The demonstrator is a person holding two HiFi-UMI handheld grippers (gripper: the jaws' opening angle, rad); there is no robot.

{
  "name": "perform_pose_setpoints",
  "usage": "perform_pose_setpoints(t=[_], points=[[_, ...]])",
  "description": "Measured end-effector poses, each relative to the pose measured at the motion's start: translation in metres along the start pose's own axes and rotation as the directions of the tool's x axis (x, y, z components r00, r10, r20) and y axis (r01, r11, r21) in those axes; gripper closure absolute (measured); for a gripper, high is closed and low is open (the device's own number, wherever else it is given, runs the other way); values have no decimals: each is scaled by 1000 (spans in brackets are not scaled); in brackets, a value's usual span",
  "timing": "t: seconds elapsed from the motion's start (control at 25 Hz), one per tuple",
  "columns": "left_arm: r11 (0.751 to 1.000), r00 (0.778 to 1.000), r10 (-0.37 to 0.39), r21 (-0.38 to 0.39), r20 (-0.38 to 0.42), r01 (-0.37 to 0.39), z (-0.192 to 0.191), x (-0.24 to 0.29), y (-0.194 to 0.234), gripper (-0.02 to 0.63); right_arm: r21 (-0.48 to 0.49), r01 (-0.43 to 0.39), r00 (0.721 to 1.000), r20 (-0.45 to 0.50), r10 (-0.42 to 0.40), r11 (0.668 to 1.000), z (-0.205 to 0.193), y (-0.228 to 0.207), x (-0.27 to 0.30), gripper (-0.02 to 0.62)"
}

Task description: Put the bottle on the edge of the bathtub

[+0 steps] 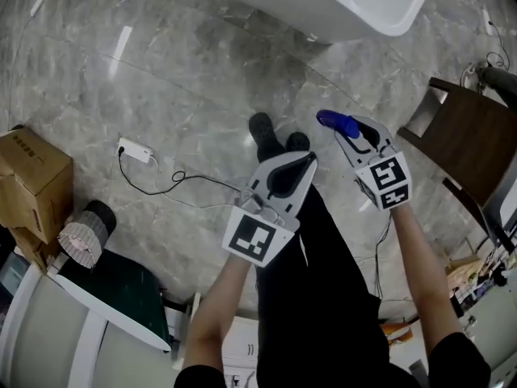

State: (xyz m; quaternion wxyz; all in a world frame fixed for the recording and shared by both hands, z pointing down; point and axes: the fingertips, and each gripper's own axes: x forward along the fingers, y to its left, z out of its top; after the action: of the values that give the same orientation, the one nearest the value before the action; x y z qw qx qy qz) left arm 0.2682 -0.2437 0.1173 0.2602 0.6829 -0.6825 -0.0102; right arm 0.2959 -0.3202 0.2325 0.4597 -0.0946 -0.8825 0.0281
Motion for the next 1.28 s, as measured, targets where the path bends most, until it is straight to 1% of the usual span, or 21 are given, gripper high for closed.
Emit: perform_pose_setpoints(t=[0.16,0.32,0.44,0.56,0.68,0.8,0.96,1.12,1.2,1.28], points=[[1000,1000,-3,-22,9,3,-31,18,36,595,-52,-1,998,-62,-2,999,-25,-14,70,446],[995,1000,-18,-99,0,17,-60,33,69,595,-106,-36,989,-144,21,994,-51,-26,133,446],[995,1000,-12,-102,-20,10,-86,45,96,595,-153,-45,983,-185,16,987,-64,-41,183,446],[993,1000,-16,-121,-17,14,-111,50,111,595,-189,-44,974,-227,0,981,-82,-53,226,446],[992,999,-18,-124,-37,13,-135,52,124,595,-193,-34,963,-271,-20,981,-101,-62,260,446],[989,999,16,-146,-44,-23,-155,62,145,595,-178,-31,954,-300,-24,984,-116,-74,293,446],[982,998,66,-176,-12,-67,-174,76,177,595,-159,-17,946,-321,-35,987,-128,-89,336,446],[968,992,127,-219,8,-122,-195,84,208,595,-179,9,937,-341,-71,984,-139,-100,375,446],[965,990,137,-226,10,-132,-207,87,216,595,-191,10,933,-352,-78,982,-147,-104,393,446],[965,991,136,-225,-5,-133,-221,89,224,595,-212,7,926,-366,-86,977,-155,-108,411,446]])
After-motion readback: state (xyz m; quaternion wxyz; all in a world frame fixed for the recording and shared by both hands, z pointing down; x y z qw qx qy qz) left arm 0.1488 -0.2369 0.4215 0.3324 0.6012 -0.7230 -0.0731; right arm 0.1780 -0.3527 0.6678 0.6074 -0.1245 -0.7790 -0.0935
